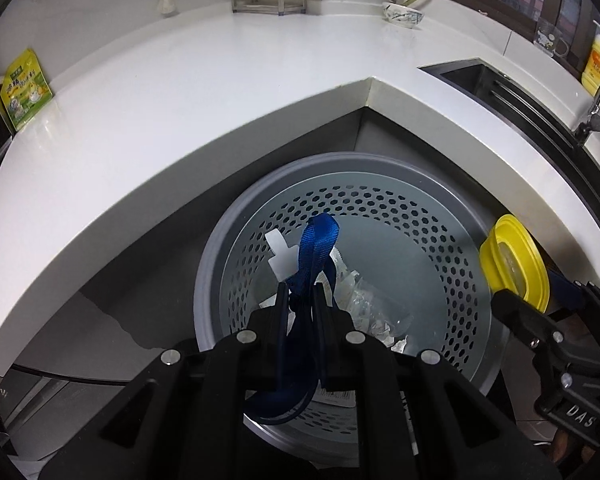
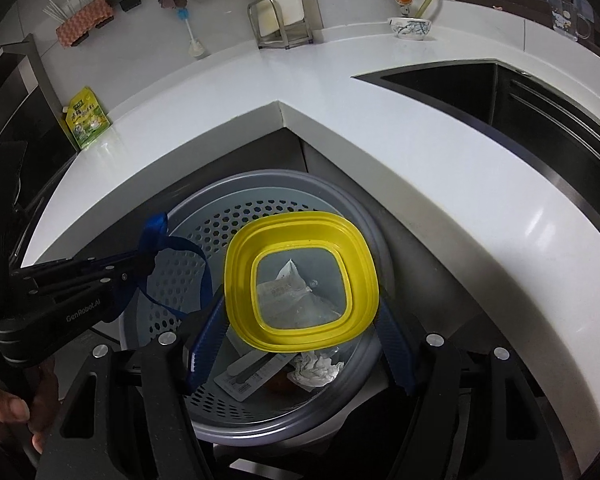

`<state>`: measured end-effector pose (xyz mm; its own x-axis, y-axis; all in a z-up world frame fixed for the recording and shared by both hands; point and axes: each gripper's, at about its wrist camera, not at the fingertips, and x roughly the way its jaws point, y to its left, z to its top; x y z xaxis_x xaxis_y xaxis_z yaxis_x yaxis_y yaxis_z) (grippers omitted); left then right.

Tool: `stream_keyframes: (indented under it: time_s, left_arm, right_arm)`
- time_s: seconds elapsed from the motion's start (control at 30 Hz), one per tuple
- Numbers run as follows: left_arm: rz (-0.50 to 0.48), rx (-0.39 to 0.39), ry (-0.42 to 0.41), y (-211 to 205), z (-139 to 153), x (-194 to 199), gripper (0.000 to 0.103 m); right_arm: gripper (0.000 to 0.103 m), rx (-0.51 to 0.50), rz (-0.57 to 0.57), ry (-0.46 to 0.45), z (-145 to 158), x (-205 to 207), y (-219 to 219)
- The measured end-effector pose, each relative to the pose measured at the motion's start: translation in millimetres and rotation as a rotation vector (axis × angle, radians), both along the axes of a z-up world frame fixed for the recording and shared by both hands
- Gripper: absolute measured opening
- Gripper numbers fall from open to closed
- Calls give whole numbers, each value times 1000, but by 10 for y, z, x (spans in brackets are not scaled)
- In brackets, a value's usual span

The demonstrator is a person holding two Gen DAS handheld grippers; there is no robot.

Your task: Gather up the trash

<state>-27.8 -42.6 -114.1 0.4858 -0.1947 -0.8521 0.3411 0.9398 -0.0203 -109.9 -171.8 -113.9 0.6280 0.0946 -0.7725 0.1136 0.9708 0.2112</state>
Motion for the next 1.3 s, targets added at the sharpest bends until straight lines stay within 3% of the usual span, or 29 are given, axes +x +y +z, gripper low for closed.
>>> stream_keyframes:
  time_s: [0.23,0.3,0.33,0.37,0.8,1.3]
  left_arm:
    - [12,26,-5,-13,-32,34,19]
    - [22,22,-10,11,-18,42,39]
    - [29,13,-18,28,-3,44,57]
    - [33,5,-26,42,12,41,67]
    - [46,8,-58,64,111,-1,67]
    - [60,9,-89,121,225,-24,82]
  right_arm:
    - [70,2,16,22,-55,78,19]
    - [78,6,24,24,-43,92,29]
    - [78,4,23,20,-31,90,33]
    - [78,2,22,19,-25,89,33]
    - [78,2,-16,1,58,45,-17]
    - [78,-2,-52,1,128,19,-50]
